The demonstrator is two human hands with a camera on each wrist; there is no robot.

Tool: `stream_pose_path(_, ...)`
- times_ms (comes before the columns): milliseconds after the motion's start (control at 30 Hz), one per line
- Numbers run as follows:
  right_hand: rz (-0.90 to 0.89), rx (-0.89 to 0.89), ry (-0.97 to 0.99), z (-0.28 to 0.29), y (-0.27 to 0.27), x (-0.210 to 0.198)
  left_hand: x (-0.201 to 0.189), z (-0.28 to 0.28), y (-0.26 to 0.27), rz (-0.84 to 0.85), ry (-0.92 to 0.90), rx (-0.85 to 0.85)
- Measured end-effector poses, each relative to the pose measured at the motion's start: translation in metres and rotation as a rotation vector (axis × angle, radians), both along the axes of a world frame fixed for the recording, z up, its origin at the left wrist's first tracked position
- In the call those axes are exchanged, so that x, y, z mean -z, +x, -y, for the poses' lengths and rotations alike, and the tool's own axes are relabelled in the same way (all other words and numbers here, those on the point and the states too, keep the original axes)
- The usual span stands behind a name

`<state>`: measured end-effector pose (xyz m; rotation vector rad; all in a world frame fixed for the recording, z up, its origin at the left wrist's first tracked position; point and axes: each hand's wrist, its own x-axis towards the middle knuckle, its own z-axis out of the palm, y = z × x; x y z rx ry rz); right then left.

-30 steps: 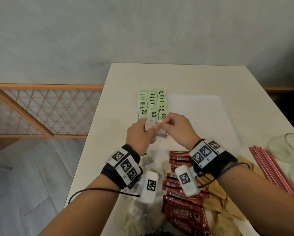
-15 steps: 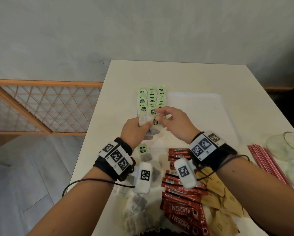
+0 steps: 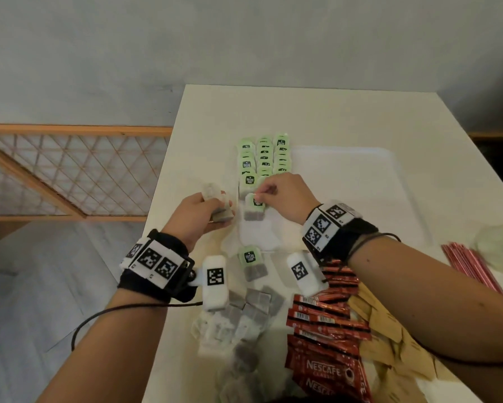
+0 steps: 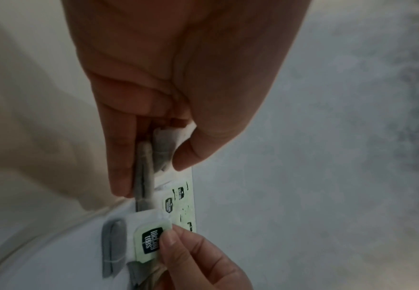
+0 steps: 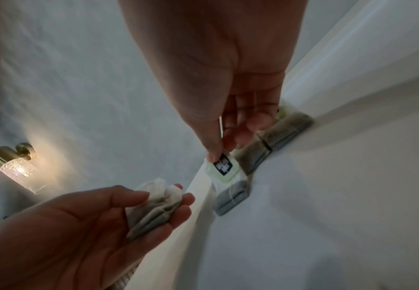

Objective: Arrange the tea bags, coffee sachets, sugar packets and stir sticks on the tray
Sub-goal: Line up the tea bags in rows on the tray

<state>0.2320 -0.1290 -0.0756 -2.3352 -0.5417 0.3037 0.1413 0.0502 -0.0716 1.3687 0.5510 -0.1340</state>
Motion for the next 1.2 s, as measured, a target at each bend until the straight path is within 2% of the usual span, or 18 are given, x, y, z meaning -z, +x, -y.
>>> stream_pose_path(167,0.088,0.018,-0.013,-0.017,0.013,-0.001,0.0,-0.008,0.003,0.02,0.032,0.063)
stream_pose_path(300,0.07,0.021,-0.031,-0.019,0.017,-0.003,-0.001,-0.004,0.004,0.039,0.045,0.108)
stream_pose_path(433,0.085,0.066,0.072,-0.01,0.008,-0.011,-0.006,0.008,0.001,0.07,0.079,0.219)
stream_pose_path(567,-0.123,0.029,0.26,0.0,-0.008,-0.025,-0.013,0.024,-0.002,0.098,0.154,0.359)
stream_pose_path(667,-0.163,-0.003,0.294,0.011,-0.017,-0.031,-0.016,0.034,-0.005,0.126,0.174,0.405)
stream_pose_path(767,-0.179,0.047,0.362,0.027,-0.024,-0.043,-0.019,0.039,-0.011,0.119,0.187,0.384)
stream_pose_path(833,-0.193,0.098,0.417,0.038,-0.028,-0.05,-0.02,0.042,-0.015,0.092,0.199,0.302)
stream_pose_path(900,-0.195,0.154,0.424,0.05,-0.032,-0.051,-0.015,0.042,-0.016,0.079,0.286,0.185)
stream_pose_path(1000,-0.164,0.212,0.315,0.06,-0.039,-0.044,-0.011,0.05,-0.017,0.153,0.501,0.074)
stream_pose_path(1100,-0.165,0.222,0.268,0.06,-0.052,-0.037,-0.019,0.075,-0.024,0.245,0.719,0.139)
stream_pose_path(1200,-0.215,0.238,0.333,0.058,-0.062,-0.032,-0.017,0.097,-0.028,0.321,0.752,0.212)
